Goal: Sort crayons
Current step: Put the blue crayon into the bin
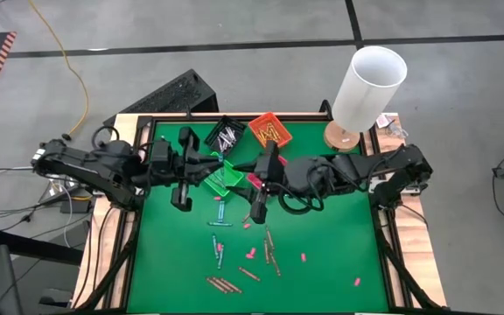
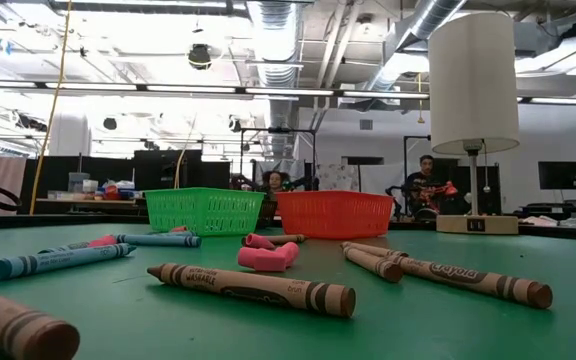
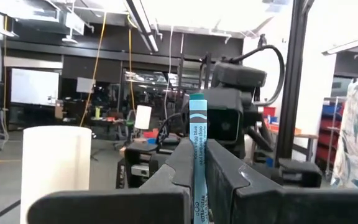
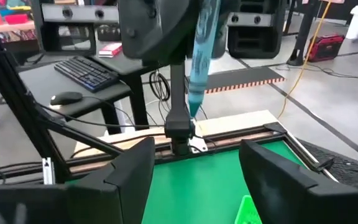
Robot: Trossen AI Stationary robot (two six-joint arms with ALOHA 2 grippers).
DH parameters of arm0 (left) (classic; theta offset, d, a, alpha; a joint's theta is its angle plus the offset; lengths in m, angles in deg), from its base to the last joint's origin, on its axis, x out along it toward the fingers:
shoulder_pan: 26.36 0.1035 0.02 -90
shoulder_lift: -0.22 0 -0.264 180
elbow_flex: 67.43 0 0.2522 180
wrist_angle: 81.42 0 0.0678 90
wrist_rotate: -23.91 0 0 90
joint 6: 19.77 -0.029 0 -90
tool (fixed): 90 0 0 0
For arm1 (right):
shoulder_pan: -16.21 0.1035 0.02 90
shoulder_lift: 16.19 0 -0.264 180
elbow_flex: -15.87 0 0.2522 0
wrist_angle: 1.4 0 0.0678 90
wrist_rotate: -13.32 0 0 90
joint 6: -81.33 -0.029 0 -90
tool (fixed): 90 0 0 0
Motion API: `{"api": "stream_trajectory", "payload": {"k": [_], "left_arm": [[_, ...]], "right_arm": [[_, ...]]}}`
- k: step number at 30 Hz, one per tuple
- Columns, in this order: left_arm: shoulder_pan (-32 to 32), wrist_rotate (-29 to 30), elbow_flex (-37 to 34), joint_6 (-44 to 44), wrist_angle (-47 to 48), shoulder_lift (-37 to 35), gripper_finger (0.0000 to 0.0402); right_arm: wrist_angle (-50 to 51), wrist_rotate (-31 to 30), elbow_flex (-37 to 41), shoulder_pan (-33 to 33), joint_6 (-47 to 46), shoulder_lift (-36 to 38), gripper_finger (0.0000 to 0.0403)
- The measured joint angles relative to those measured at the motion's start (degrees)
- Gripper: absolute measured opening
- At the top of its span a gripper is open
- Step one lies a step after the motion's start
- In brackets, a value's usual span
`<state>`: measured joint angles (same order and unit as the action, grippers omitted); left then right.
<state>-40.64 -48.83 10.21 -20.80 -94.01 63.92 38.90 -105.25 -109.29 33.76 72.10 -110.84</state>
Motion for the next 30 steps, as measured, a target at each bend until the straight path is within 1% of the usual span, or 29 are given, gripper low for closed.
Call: {"api": "stream_trajectory", "payload": {"k": [2,9,12,16,19,21,24,30], "left_arm": [[0.0,0.0,0.0,0.0,-0.2,-0.2,0.0004],[0.2,0.6,0.0,0.0,1.1,0.8,0.0004],[0.2,1.2,0.0,-0.1,0.8,0.9,0.0004],[0.4,1.4,0.0,-0.7,1.0,1.2,0.0004],[0.5,1.5,0.0,-0.4,0.9,1.4,0.0004],[0.5,1.5,0.0,-0.4,1.3,1.6,0.0004],[0.5,1.6,0.0,-0.4,1.6,1.8,0.0004],[0.6,2.8,0.0,-0.8,1.7,1.9,0.0004]], "right_arm": [[-0.3,0.0,0.0,-0.2,0.9,0.0,0.0261],[-6.8,0.3,0.0,-1.7,6.3,-0.3,0.0261],[-7.0,0.8,0.0,-2.3,6.7,-0.3,0.0261],[-7.0,3.0,0.0,-3.0,6.3,-0.4,0.0258],[-8.1,3.0,0.0,-3.6,5.8,-1.1,0.0242],[-8.2,3.1,0.1,-3.9,5.7,-1.3,0.0219],[-8.4,3.1,0.0,-4.2,4.4,-1.7,0.0168],[-7.9,3.2,0.0,-4.0,4.0,-1.8,0.0027]]}}
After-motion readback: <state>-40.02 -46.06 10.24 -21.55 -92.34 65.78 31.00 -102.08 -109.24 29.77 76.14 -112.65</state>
